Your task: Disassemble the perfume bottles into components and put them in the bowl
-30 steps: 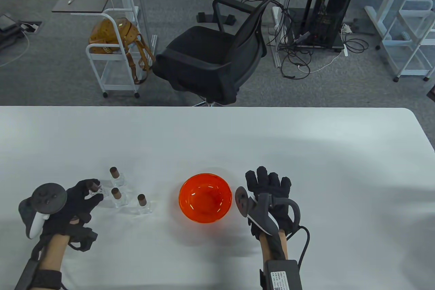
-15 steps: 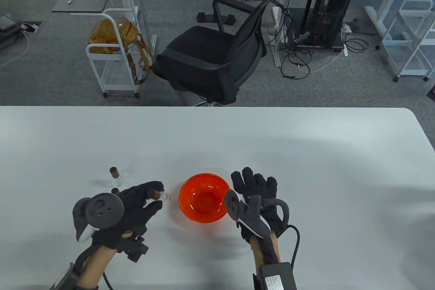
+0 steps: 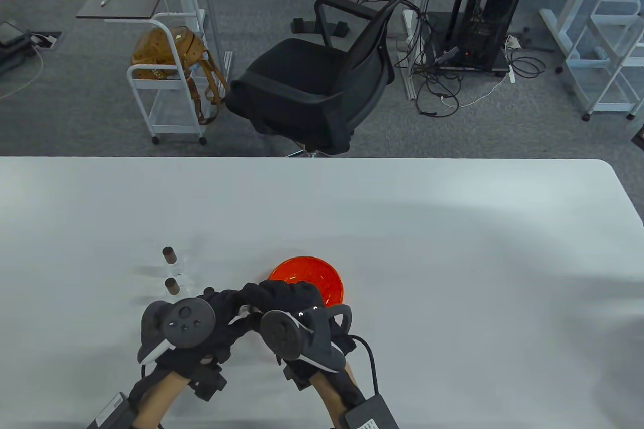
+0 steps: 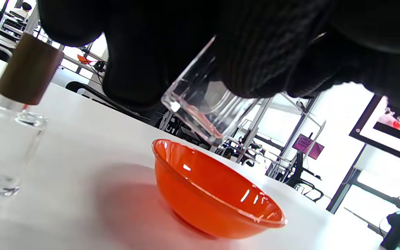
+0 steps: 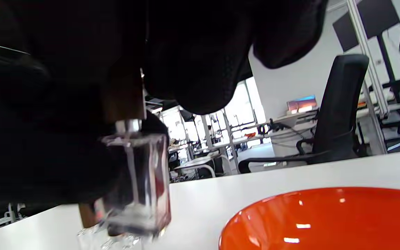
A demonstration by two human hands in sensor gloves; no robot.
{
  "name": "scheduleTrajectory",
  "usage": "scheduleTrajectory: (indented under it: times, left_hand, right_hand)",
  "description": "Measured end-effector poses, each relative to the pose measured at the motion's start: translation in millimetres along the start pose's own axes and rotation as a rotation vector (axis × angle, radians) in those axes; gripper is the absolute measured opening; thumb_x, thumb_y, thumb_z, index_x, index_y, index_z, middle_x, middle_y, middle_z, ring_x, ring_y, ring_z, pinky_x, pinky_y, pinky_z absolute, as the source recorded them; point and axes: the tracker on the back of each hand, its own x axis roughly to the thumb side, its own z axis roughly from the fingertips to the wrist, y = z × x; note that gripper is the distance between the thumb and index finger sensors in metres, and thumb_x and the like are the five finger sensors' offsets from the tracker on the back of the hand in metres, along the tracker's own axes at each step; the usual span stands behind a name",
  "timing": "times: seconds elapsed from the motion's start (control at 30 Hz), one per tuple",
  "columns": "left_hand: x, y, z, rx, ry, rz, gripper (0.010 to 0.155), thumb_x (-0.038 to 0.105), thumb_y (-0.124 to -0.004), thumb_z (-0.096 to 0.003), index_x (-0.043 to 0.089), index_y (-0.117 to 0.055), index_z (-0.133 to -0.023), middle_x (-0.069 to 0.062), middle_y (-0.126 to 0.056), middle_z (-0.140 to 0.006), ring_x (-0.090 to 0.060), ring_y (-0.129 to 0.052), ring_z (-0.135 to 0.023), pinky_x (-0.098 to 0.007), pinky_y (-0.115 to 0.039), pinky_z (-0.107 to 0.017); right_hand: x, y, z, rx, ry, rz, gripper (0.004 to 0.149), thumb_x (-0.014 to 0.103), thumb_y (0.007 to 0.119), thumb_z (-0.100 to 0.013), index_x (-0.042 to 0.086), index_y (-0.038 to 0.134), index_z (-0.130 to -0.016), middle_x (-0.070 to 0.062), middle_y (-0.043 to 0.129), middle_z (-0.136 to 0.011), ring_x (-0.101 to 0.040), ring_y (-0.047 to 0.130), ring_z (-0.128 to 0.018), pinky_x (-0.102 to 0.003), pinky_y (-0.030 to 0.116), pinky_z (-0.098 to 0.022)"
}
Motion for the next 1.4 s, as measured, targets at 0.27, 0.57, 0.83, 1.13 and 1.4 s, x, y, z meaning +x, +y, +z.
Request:
scheduleTrajectory:
  times: [0.27, 0.57, 0.83, 1.13, 1.4]
  left_hand:
    - [-11, 2, 1, -0.004, 0.059, 0.007, 0.056, 0.038, -0.089, -0.0427, 0.019, -0.081, -0.094, -0.010, -0.100, -0.090, -0.034, -0.104, -0.073, -0.060, -0.072, -0.062]
    - [-19, 0, 0, -0.038, 0.077, 0.084, 0.056, 0.037, -0.084, -0.0458, 0.020, -0.074, -0.098, -0.010, -0.098, -0.092, -0.038, -0.109, -0.074, -0.061, -0.076, -0.060]
    - [-21, 1, 0, -0.029, 0.083, 0.068, 0.056, 0.035, -0.088, -0.0439, 0.026, -0.076, -0.097, -0.008, -0.096, -0.094, -0.034, -0.108, -0.069, -0.058, -0.077, -0.059]
    - [-17, 5, 6, 0.023, 0.070, 0.045, 0.055, 0.037, -0.095, -0.0390, 0.022, -0.089, -0.091, -0.008, -0.103, -0.086, -0.028, -0.111, -0.062, -0.054, -0.082, -0.054]
    - [-9, 6, 9, 0.049, 0.030, 0.022, 0.054, 0.037, -0.096, -0.0376, 0.021, -0.092, -0.089, -0.009, -0.104, -0.085, -0.027, -0.110, -0.061, -0.055, -0.083, -0.053]
  right_hand:
    - [-49, -4, -12, -0.052, 0.232, -0.060, 0.052, 0.043, 0.090, -0.033, 0.036, 0.078, -0.083, 0.006, 0.092, -0.083, -0.009, 0.103, -0.059, -0.051, 0.077, -0.061]
    - [-65, 73, -15, 0.353, 0.201, 0.586, 0.049, 0.047, 0.090, -0.031, 0.043, 0.082, -0.079, 0.016, 0.096, -0.083, -0.015, 0.092, -0.079, -0.064, 0.058, -0.073]
    - [-69, 52, -13, 0.293, 0.237, 0.398, 0.053, 0.050, 0.087, -0.031, 0.042, 0.081, -0.083, 0.012, 0.095, -0.085, -0.018, 0.091, -0.082, -0.063, 0.060, -0.072]
    - [-40, 7, 1, 0.171, 0.164, -0.239, 0.054, 0.054, 0.080, -0.034, 0.032, 0.083, -0.084, 0.005, 0.098, -0.077, -0.017, 0.104, -0.062, -0.056, 0.076, -0.061]
    - [-21, 16, 4, 0.038, 0.187, -0.136, 0.044, 0.055, 0.082, -0.032, 0.033, 0.093, -0.067, 0.010, 0.107, -0.054, -0.009, 0.108, -0.037, -0.050, 0.085, -0.052]
